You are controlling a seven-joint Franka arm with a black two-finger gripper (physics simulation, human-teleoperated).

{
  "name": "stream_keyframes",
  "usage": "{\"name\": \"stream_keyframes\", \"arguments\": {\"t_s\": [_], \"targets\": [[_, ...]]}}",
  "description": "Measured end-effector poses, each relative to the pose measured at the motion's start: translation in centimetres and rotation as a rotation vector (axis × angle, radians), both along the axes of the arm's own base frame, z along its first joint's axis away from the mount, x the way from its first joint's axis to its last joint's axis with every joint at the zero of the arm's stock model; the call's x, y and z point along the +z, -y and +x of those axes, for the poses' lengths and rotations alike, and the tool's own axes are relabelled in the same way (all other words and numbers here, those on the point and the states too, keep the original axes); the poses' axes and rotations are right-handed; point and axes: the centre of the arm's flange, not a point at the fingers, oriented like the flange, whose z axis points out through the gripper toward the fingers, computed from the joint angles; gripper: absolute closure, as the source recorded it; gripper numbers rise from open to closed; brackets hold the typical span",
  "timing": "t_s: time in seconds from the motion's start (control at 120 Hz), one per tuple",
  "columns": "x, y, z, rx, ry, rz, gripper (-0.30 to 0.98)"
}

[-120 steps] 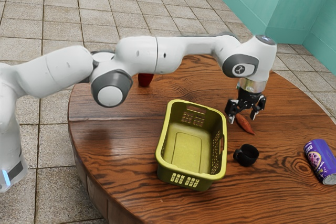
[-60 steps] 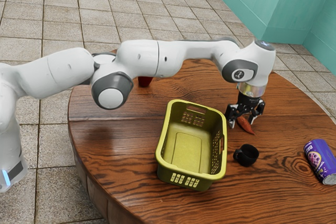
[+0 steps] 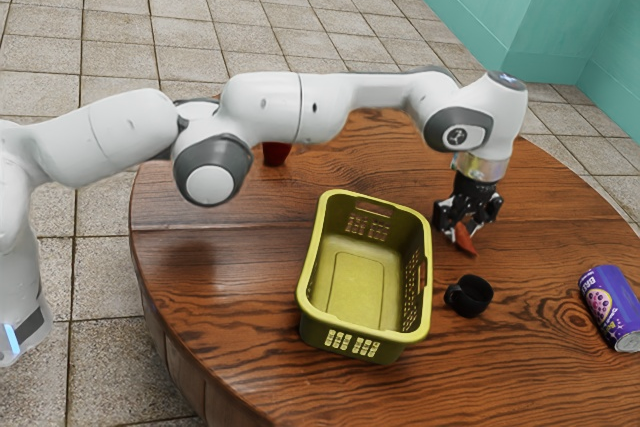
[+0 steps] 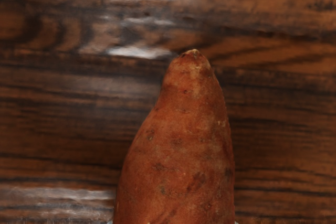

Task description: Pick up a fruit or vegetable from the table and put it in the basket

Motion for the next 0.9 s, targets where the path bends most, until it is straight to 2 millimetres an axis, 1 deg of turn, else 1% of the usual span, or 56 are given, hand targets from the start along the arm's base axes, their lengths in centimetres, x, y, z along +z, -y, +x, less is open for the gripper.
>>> {"name": "stream_keyframes", "arguments": {"t_s": [0.067,0.15,0.208,0.242,0.342,0.442,0.508,0.558,0.633,0.708,0.775,0.833,0.9], "targets": [[2.1,0.2,-0.4,-0.005,0.019,-0.001,0.51],[6.3,0.4,-1.6,-0.013,0.04,0.003,0.51],[9.0,0.8,-3.1,-0.023,0.032,0.011,0.51],[10.8,1.0,-4.2,-0.029,0.03,0.015,0.51],[15.2,1.6,-7.8,-0.046,0.023,0.027,0.52],[19.3,3.9,-12.0,-0.093,0.028,0.024,0.51],[21.1,5.2,-14.9,-0.122,0.025,0.03,0.51],[22.1,5.8,-16.8,-0.135,0.022,0.038,0.51],[22.6,6.8,-19.1,-0.157,0.01,0.047,0.51],[23.0,9.0,-21.1,-0.201,0.007,0.052,0.51],[22.8,10.4,-22.4,-0.23,-0.003,0.059,0.52],[22.4,10.9,-23.1,-0.239,-0.015,0.066,0.52],[22.1,11.2,-23.5,-0.247,-0.024,0.069,0.52]]}}
